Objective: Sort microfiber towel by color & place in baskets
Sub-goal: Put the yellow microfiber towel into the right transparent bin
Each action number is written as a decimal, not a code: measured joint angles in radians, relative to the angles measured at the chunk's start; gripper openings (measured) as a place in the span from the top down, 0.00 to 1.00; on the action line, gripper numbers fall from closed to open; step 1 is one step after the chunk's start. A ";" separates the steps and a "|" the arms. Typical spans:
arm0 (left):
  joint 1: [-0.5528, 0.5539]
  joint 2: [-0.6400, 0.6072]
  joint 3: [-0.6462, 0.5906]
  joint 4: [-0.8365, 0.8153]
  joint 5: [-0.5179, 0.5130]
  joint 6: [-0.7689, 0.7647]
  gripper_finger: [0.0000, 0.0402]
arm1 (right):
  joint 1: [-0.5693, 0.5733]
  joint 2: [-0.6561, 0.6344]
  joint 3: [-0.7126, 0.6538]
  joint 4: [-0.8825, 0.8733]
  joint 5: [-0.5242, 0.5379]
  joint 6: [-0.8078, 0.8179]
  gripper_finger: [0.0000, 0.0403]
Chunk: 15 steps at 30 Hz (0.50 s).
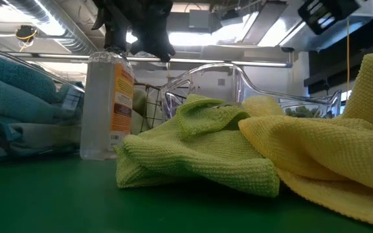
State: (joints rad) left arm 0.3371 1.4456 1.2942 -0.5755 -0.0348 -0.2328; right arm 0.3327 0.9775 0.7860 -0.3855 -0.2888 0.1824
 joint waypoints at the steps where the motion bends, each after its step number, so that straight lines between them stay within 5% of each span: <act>1: -0.004 0.000 0.000 0.000 0.000 0.000 0.68 | 0.033 0.006 0.000 -0.001 0.037 0.028 0.57; 9: -0.037 0.000 0.000 0.003 -0.006 0.000 0.68 | 0.282 0.139 0.001 0.081 0.203 0.176 0.57; 15: -0.040 0.000 0.000 0.013 -0.008 -0.001 0.68 | 0.366 0.272 0.001 0.100 0.292 0.177 0.57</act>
State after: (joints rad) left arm 0.2970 1.4456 1.2942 -0.5625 -0.0423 -0.2337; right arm 0.6986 1.2491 0.7872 -0.2854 0.0033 0.3590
